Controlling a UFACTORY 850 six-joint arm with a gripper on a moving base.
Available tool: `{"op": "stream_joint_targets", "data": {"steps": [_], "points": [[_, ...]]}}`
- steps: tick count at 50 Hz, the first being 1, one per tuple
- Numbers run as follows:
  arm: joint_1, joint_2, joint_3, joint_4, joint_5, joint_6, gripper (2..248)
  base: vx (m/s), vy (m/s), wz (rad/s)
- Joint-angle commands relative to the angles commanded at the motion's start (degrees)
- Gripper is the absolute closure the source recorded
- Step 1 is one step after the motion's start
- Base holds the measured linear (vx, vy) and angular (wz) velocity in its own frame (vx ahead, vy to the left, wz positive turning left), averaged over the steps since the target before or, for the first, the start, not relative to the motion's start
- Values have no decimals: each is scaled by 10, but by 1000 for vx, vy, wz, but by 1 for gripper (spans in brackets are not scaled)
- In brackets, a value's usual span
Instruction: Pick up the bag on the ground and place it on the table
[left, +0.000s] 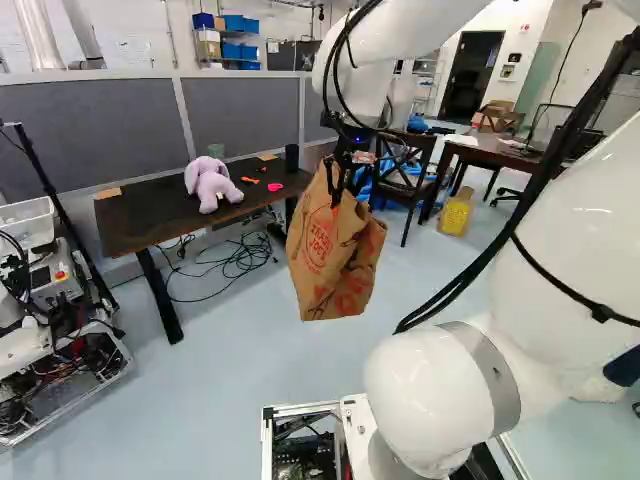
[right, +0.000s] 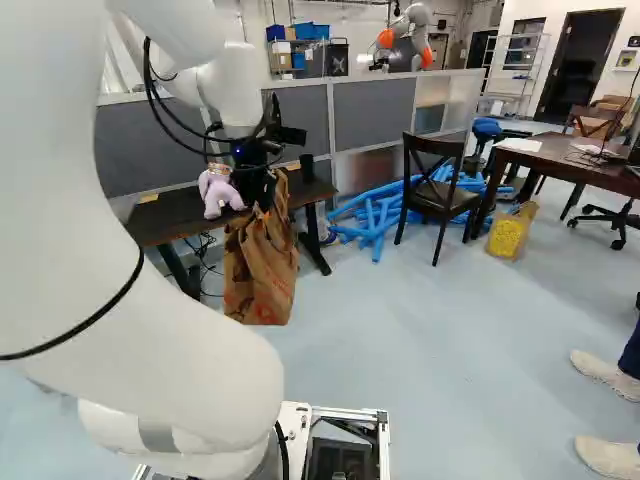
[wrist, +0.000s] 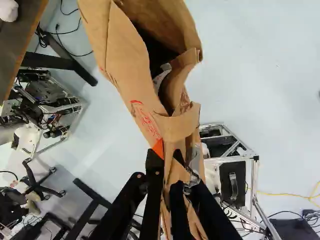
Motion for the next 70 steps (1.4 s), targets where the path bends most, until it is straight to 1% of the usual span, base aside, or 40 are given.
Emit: {"op": "stream_joint_targets", "data": {"steps": [9, 16, 29, 46, 57, 70], "points": [[5, -1, -19, 0, -29, 0, 229, 0, 0, 0], [8, -1, -33, 0, -41, 0, 229, 0, 0, 0], [13, -1, -58, 0, -50, 0, 229, 0, 0, 0], [17, 7, -84, 0, -51, 0, 229, 0, 0, 0], [18, 8, -90, 0, -52, 0, 229, 0, 0, 0], [18, 8, -91, 0, -69, 0, 229, 0, 0, 0]]}}
